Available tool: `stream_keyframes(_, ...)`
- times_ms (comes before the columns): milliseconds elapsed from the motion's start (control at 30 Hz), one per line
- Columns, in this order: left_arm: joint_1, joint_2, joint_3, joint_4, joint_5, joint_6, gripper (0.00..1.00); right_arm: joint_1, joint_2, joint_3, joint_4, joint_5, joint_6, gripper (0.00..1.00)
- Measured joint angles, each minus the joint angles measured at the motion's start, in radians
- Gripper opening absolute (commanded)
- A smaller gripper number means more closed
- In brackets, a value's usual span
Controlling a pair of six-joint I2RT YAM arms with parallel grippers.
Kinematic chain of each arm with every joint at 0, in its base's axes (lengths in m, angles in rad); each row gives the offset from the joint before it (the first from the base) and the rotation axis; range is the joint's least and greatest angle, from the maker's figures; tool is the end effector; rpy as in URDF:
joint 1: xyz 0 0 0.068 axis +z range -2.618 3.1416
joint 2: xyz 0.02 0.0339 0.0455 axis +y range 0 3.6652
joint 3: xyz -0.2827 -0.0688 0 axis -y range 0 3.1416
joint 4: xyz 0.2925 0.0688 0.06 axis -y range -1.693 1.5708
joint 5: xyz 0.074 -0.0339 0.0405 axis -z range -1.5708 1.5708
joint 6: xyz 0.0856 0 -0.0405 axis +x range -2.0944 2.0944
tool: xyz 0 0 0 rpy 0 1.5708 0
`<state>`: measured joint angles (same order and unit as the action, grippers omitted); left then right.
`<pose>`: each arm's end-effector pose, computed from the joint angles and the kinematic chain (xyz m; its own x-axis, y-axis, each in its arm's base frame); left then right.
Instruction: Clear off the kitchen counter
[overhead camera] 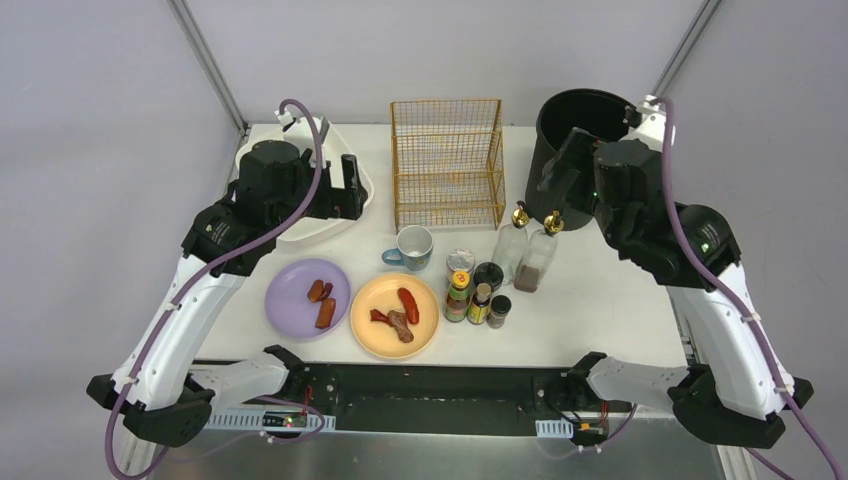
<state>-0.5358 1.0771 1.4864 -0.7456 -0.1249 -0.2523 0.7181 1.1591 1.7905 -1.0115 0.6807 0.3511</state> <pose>0.2467 -0.1340 0.4814 -0.3760 -0.0648 -0.9244 0.3218 0.9263 -0.1958 0.2147 0.1161 0.5415 -0.2868 0.1043 -0.9523 0.0292 0.9945 0.1001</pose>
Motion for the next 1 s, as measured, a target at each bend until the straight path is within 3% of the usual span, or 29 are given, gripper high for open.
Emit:
stream_keyframes(333, 0.0, -0.024, -0.047, -0.01, 0.007, 0.023, 0.99, 0.0, -0.091, -0.059, -0.113, -0.05, 0.038, 0.99)
stream_keyframes(600, 0.0, -0.032, -0.089, -0.012, 0.041, 0.03, 1.0, 0.0, -0.24, -0.316, -0.129, -0.119, 0.035, 0.97)
stream_keyframes(767, 0.0, -0.044, -0.108, -0.014, 0.061, 0.04, 1.0, 0.0, -0.325, -0.444, -0.075, -0.146, 0.013, 0.87)
stream_keyframes(1000, 0.0, -0.083, -0.137, -0.011, 0.109, 0.06, 0.99, 0.0, -0.386, -0.663, 0.089, -0.17, -0.064, 0.89)
